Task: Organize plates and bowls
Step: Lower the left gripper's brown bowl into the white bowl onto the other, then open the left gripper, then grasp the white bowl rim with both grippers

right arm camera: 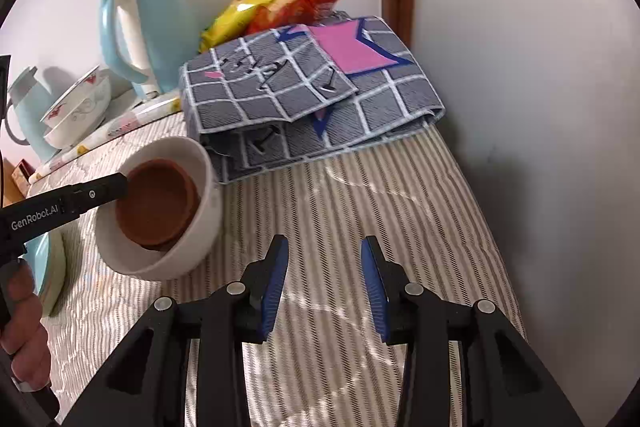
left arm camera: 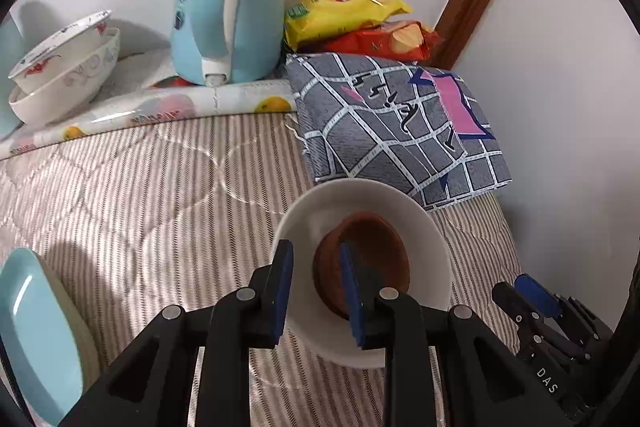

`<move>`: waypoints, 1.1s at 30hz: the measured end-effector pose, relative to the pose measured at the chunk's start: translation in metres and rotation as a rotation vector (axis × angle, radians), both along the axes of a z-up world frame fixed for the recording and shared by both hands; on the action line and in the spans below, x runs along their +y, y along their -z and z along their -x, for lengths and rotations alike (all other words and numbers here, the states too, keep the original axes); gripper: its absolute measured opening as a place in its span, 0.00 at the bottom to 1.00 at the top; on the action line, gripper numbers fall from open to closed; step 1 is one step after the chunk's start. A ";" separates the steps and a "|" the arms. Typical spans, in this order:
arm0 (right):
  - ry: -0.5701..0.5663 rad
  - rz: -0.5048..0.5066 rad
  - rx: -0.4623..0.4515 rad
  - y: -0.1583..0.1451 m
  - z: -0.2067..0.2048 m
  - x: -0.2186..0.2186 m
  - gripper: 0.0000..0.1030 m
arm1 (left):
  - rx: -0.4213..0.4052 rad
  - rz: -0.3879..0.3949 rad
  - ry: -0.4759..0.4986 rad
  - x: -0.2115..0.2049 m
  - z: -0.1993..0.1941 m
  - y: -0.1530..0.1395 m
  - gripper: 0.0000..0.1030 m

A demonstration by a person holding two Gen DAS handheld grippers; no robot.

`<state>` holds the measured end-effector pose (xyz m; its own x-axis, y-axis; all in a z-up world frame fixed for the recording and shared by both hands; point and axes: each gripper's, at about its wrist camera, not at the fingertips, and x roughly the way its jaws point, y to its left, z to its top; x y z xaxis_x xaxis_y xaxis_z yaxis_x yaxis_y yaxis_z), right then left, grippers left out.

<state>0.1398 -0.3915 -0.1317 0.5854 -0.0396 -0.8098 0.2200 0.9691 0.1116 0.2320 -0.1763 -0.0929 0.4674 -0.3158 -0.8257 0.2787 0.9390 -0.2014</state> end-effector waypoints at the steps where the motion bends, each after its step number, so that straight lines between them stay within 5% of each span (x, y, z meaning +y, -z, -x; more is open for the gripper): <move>1: -0.004 0.004 -0.003 -0.001 -0.001 0.002 0.37 | -0.006 -0.003 -0.006 0.002 0.001 -0.002 0.23; 21: -0.106 -0.086 -0.008 -0.008 -0.039 0.035 0.35 | 0.011 -0.025 -0.042 0.023 -0.008 0.011 0.23; 33: -0.130 0.010 0.080 0.014 -0.063 0.056 0.29 | 0.102 -0.056 -0.020 0.014 -0.027 0.038 0.26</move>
<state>0.2033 -0.3359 -0.1458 0.5194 0.0235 -0.8542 0.1008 0.9910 0.0886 0.2589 -0.1619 -0.1309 0.3863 -0.2594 -0.8851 0.2402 0.9548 -0.1749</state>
